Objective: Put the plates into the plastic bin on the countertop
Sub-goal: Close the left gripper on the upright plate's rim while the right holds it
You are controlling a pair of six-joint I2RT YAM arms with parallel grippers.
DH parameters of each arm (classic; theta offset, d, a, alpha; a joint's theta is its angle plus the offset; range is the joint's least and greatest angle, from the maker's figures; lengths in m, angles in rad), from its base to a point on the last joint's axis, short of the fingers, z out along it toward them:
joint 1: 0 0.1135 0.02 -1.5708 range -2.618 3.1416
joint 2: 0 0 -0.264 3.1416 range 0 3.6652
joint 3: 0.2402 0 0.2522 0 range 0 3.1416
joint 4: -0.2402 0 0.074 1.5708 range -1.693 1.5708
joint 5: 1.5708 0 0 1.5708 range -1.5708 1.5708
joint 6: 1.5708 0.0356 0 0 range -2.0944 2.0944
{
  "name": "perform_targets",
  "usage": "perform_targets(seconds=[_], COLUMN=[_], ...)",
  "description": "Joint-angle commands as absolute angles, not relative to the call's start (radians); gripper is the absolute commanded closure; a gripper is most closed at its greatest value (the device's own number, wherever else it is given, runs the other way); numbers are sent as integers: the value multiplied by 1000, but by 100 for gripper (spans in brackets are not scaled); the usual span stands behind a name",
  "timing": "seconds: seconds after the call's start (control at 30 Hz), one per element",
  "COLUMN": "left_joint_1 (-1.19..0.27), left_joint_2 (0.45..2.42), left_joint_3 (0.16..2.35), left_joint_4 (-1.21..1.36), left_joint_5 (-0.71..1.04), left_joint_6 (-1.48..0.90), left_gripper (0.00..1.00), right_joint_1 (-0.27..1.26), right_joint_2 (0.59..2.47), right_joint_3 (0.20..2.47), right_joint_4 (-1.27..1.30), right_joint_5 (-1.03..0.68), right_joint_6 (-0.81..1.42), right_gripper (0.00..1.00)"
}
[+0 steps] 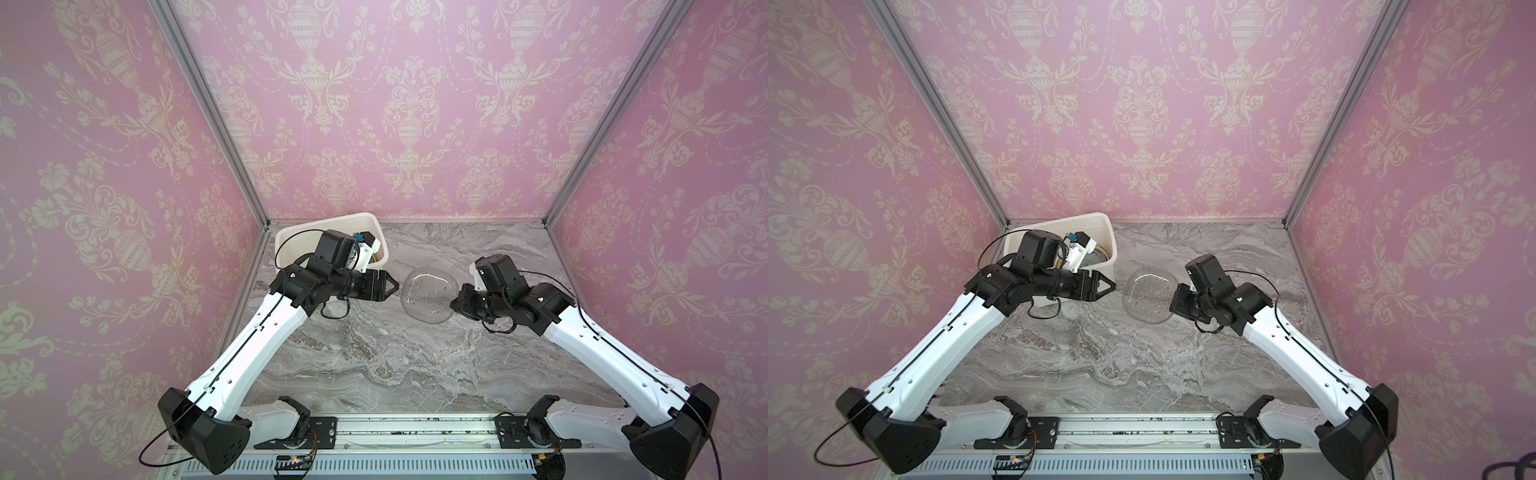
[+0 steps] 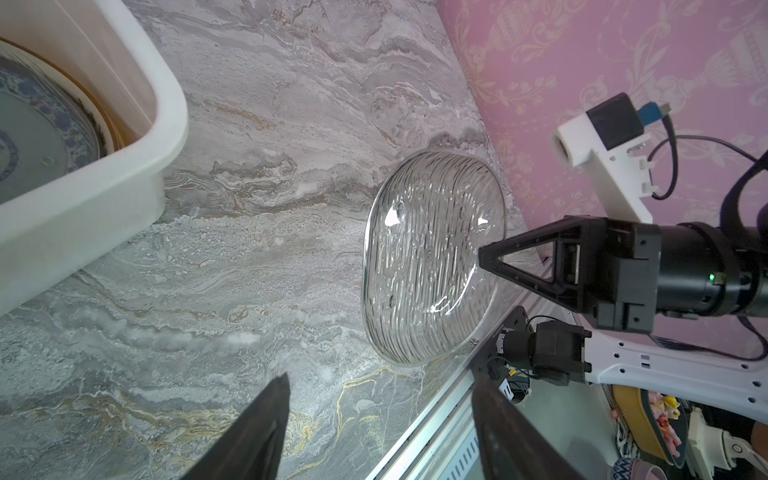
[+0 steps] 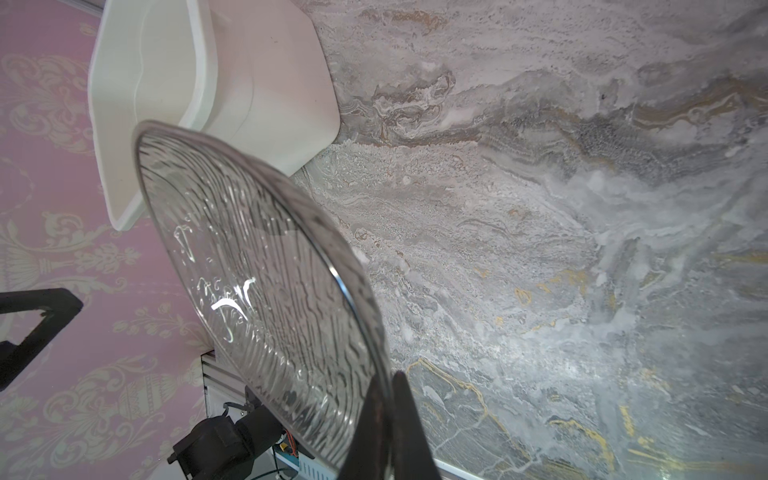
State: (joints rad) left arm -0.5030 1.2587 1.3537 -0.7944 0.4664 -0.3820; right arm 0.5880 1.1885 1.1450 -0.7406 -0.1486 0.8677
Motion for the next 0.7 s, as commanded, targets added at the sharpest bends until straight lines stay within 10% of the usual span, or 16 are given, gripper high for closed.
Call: perform_targets(seconds=[0.0, 0.67], left_joint_1=[-535, -577], left_joint_2=[1267, 1354], left_joint_3=[1337, 1286], left_joint_4=[-787, -687], left_joint_5=[464, 334], left_joint_6=[-370, -367], left_gripper=[33, 81], right_joint_1=[578, 577], right_joint_2=[1175, 1173], right_joint_3=[1148, 1114], right_joint_4=[-746, -644], right_joint_5=[-192, -272], right_joint_6=[811, 864], right_gripper=[100, 100])
